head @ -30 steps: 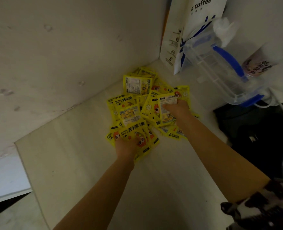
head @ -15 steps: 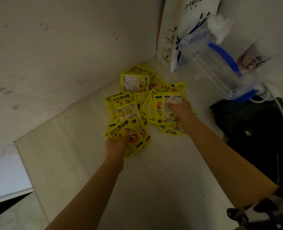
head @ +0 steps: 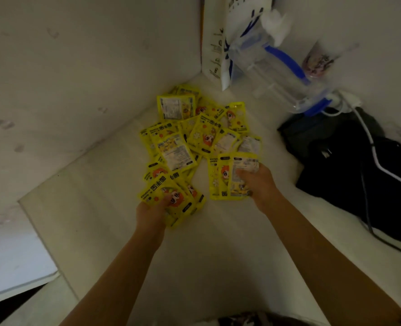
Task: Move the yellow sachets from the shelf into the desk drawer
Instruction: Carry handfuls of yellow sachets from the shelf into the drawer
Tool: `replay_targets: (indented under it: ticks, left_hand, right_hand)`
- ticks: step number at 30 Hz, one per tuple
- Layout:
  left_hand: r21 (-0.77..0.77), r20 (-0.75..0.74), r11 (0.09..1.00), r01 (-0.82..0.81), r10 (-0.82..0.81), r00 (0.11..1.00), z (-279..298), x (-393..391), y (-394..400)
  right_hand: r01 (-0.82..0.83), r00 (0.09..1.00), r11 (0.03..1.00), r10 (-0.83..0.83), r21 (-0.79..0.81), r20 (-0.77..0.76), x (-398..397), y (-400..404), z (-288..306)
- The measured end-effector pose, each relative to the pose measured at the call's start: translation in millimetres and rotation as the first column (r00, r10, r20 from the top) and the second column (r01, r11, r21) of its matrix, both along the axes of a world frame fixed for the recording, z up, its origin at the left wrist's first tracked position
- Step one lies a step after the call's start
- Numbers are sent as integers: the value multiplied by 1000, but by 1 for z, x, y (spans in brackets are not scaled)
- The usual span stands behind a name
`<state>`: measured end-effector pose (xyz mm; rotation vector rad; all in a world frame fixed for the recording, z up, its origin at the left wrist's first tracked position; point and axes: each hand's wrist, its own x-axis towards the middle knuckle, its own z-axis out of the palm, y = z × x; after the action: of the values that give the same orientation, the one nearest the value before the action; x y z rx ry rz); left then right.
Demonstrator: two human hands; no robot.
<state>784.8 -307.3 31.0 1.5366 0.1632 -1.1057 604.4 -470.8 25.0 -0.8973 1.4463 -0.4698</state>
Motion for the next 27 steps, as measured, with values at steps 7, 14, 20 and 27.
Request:
replay_targets:
  ticks: [7,14,20,27]
  left_hand:
    - [-6,52,986,169,-168,984,-2,-3,41]
    - [-18,108,907,420,-416,903,-5,2,89]
    - [6,98,813,582,-580,809,-14,-6,118]
    - [38,102,655,755,-754,649,-19,-49,128]
  right_hand:
    - [188,982,980,-188,68,-14,-29,91,0]
    - [394,914,916,-399,71,69,-49,197,0]
    - [543,838,837,-546,72,26,-67,276,3]
    - [733,677,677,-736,57,35,-101,347,18]
